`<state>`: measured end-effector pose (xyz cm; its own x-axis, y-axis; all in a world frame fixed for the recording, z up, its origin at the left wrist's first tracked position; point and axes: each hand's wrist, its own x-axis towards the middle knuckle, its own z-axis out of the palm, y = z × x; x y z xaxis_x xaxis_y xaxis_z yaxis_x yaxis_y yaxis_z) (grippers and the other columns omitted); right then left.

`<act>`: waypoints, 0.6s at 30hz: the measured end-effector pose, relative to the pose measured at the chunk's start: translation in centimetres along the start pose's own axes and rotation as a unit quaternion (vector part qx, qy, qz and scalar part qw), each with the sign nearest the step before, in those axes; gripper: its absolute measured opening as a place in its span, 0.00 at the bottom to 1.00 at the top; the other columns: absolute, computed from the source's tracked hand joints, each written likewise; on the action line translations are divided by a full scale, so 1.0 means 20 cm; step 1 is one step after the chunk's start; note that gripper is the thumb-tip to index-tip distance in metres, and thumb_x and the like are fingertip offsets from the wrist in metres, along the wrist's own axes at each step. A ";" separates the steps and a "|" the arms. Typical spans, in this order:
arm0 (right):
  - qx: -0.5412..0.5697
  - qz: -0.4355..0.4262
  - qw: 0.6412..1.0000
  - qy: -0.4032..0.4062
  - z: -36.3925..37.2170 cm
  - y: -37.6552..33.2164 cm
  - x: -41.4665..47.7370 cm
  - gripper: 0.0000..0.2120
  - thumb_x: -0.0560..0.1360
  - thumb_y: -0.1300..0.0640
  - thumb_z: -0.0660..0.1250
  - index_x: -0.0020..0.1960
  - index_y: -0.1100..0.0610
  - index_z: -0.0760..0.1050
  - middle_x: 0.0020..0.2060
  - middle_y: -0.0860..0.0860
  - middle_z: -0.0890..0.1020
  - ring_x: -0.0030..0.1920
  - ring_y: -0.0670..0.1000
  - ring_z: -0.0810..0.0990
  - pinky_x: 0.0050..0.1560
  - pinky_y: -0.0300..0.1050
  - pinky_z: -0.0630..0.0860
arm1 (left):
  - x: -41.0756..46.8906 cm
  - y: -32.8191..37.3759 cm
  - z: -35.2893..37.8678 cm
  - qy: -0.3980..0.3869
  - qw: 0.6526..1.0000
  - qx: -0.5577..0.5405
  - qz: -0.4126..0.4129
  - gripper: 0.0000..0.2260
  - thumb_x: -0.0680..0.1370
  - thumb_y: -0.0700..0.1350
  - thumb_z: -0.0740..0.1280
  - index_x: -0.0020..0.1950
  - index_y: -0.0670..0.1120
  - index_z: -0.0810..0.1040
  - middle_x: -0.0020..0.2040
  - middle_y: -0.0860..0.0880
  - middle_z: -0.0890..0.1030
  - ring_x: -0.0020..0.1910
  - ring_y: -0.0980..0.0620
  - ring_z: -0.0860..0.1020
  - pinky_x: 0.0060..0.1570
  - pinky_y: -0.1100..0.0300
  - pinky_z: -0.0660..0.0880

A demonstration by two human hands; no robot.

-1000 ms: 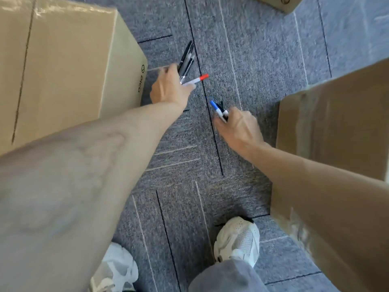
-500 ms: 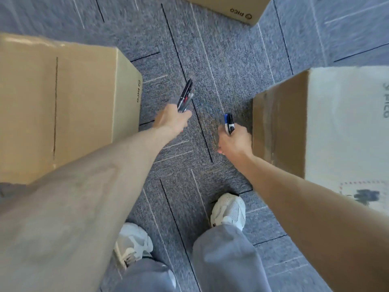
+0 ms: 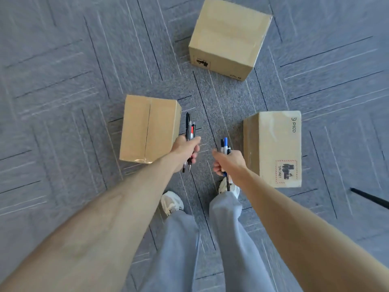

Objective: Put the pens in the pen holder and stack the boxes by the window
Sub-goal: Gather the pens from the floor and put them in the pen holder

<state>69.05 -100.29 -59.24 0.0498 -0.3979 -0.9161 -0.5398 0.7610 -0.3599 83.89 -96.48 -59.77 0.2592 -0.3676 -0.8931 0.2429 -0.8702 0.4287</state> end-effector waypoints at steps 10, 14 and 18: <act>0.069 -0.085 0.994 -0.001 0.06 -0.24 -1.17 0.16 0.77 0.59 0.68 0.33 0.55 0.67 0.22 0.49 0.69 0.21 0.48 0.64 0.23 0.39 0.63 | -1.17 0.10 -0.35 0.007 0.996 -0.082 0.029 0.09 0.81 0.45 0.66 0.48 0.44 0.67 0.34 0.49 0.69 0.25 0.55 0.64 0.19 0.64 0.63; 0.080 -0.099 0.992 -0.020 0.11 -0.30 -1.50 0.15 0.76 0.63 0.66 0.35 0.53 0.64 0.21 0.47 0.66 0.20 0.47 0.62 0.22 0.38 0.60 | -1.51 0.11 -0.47 0.038 0.988 -0.141 0.056 0.10 0.81 0.47 0.66 0.44 0.47 0.67 0.33 0.50 0.69 0.24 0.56 0.63 0.20 0.64 0.61; 0.092 -0.122 0.987 -0.056 0.15 -0.39 -1.74 0.17 0.76 0.64 0.64 0.35 0.52 0.60 0.19 0.45 0.63 0.18 0.45 0.58 0.22 0.38 0.58 | -1.74 0.12 -0.56 0.052 0.972 -0.209 0.092 0.12 0.80 0.49 0.66 0.43 0.46 0.67 0.31 0.51 0.67 0.20 0.57 0.62 0.20 0.65 0.59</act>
<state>74.06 -90.89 -25.08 0.2570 -0.5297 -0.8083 -0.3398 0.7335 -0.5887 85.88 -82.07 -26.23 0.4217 -0.4514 -0.7864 0.5370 -0.5745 0.6177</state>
